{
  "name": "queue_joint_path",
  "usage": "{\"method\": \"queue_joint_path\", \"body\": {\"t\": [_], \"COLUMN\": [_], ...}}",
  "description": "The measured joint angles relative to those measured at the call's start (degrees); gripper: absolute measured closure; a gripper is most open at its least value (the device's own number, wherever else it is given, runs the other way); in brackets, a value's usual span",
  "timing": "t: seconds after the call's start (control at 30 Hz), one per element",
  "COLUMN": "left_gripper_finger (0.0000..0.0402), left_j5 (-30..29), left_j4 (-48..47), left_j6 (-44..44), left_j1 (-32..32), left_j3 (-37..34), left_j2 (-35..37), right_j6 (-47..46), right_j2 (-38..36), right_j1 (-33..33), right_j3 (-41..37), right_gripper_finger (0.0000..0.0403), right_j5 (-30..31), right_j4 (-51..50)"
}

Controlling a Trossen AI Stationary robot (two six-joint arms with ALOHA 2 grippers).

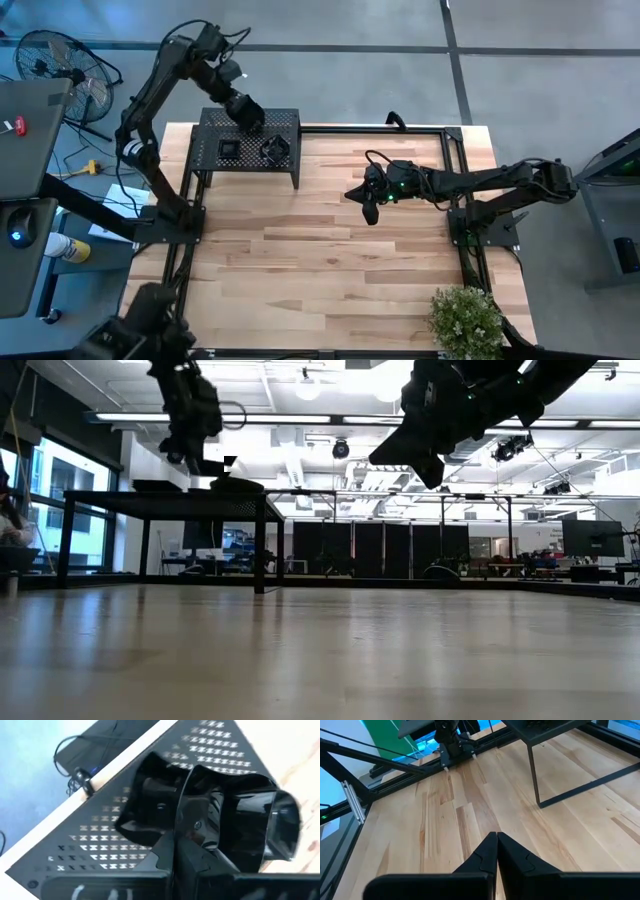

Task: Pick & Place Mini shaped plates
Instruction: Stack the black distorted square plate on the other black distorted square plate on the shelf

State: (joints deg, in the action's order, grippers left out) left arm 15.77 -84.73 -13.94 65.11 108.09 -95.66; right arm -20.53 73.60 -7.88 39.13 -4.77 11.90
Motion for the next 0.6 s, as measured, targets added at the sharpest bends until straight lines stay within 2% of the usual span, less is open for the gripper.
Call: {"method": "queue_joint_path", "body": {"t": [0.3,0.4,0.6], "left_gripper_finger": [0.0401,0.0398,0.0366], "left_j5": [0.1,-2.1,-2.8], "left_j4": [1.1,2.5,3.5], "left_j6": [-2.8,-2.5,-2.3], "left_j1": [2.8,2.7,2.7], "left_j3": [0.0,0.0,0.0], "left_j2": [-3.0,-3.7,-4.0], "right_j6": [0.3,1.0,1.1], "right_j2": [0.0,0.0,0.0], "right_j1": [0.0,0.0,0.0], "right_j3": [0.0,0.0,0.0], "right_gripper_finger": [0.0400,0.0397,0.0401], "right_j5": [0.0,0.0,0.1], "right_j4": [0.0,0.0,0.0]}}
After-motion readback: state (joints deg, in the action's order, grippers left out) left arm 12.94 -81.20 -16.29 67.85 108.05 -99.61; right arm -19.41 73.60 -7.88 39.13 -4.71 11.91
